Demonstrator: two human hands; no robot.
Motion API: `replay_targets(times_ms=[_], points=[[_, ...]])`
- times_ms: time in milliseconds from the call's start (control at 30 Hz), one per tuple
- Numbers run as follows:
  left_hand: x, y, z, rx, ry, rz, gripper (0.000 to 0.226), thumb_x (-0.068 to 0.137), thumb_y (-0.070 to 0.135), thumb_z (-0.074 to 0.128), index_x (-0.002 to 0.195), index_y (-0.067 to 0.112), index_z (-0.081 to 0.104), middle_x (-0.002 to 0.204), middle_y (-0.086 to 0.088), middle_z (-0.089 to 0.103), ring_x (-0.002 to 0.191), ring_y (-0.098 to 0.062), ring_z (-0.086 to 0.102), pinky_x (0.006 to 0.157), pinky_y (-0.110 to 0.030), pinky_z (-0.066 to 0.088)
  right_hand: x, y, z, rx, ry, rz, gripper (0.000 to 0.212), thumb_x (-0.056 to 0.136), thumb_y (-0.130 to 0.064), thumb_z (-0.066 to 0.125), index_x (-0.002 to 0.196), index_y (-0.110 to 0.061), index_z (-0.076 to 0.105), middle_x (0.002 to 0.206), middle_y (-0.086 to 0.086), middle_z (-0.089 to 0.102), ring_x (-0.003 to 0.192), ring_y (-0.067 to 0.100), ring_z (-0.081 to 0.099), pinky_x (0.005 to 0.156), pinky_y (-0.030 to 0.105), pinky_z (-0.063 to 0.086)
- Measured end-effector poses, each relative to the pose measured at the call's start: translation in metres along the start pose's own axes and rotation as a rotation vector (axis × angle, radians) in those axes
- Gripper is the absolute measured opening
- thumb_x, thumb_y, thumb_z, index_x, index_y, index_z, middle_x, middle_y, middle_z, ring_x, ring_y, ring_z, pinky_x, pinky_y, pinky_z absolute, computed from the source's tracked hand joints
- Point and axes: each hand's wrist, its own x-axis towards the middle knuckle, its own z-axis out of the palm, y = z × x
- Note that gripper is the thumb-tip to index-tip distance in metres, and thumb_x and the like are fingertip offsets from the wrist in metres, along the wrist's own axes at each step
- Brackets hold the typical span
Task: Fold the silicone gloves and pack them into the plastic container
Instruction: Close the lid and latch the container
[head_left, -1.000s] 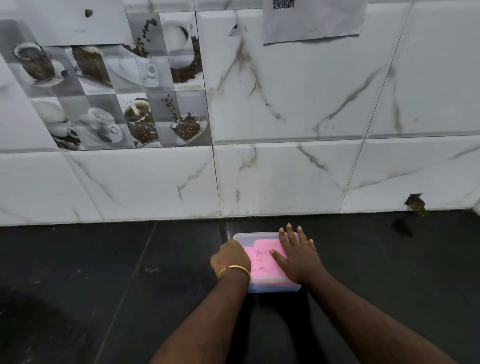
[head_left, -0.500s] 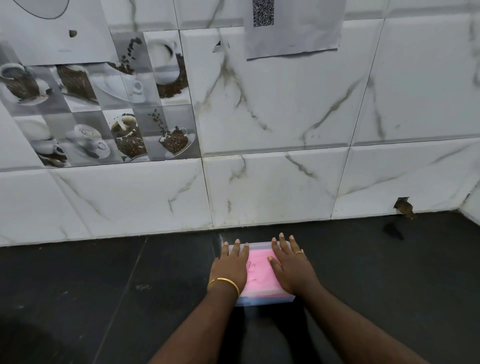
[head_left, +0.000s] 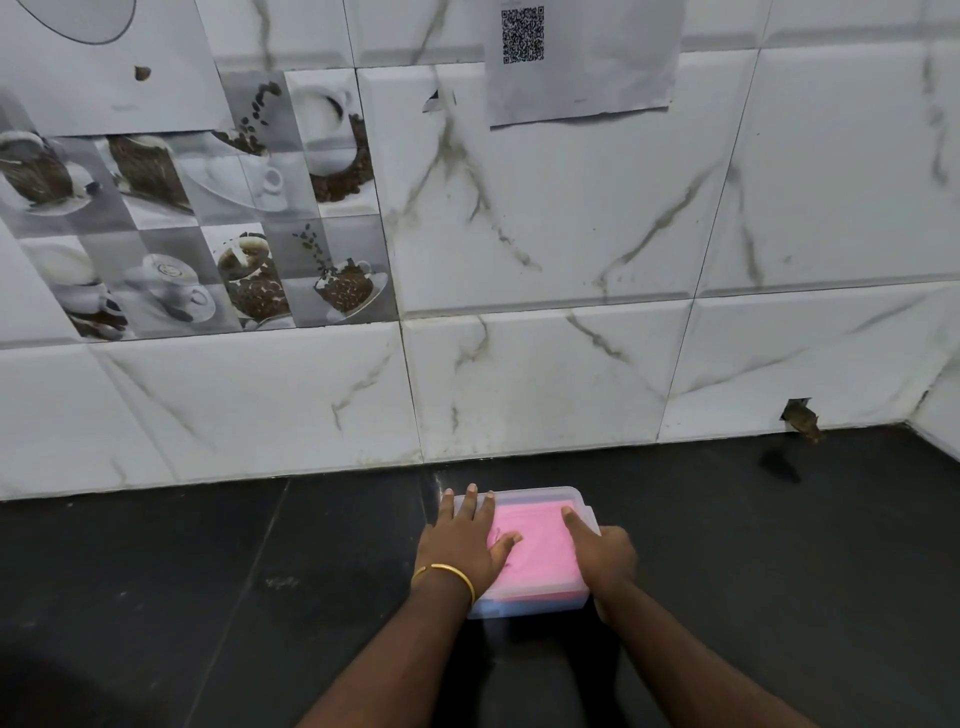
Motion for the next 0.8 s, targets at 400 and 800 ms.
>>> replay_targets(times_ms=[400, 800], points=[[-0.001, 0.001, -0.002, 0.017, 0.002, -0.006, 0.078, 0.091, 0.071, 0.02, 0.155, 0.028, 0.01, 0.165, 0.001, 0.005, 0.151, -0.03, 0.001, 0.112, -0.053, 0.03, -0.015, -0.005, -0.002, -0.115, 0.143, -0.165, 0.039, 0.077, -0.055, 0.072, 0.091, -0.023, 0.056, 0.09, 0.001, 0.063, 0.077, 0.013, 0.057, 0.07, 0.035, 0.049], [0.0, 0.005, -0.001, 0.044, 0.013, -0.035, 0.075, 0.091, 0.07, 0.017, 0.154, 0.03, 0.009, 0.165, 0.003, 0.007, 0.151, -0.03, 0.003, 0.109, -0.054, 0.032, -0.027, 0.014, -0.019, 0.421, -0.21, -0.156, 0.056, 0.091, -0.018, 0.067, 0.143, -0.024, 0.047, 0.126, -0.003, 0.06, 0.107, 0.011, 0.06, 0.086, 0.034, 0.055]])
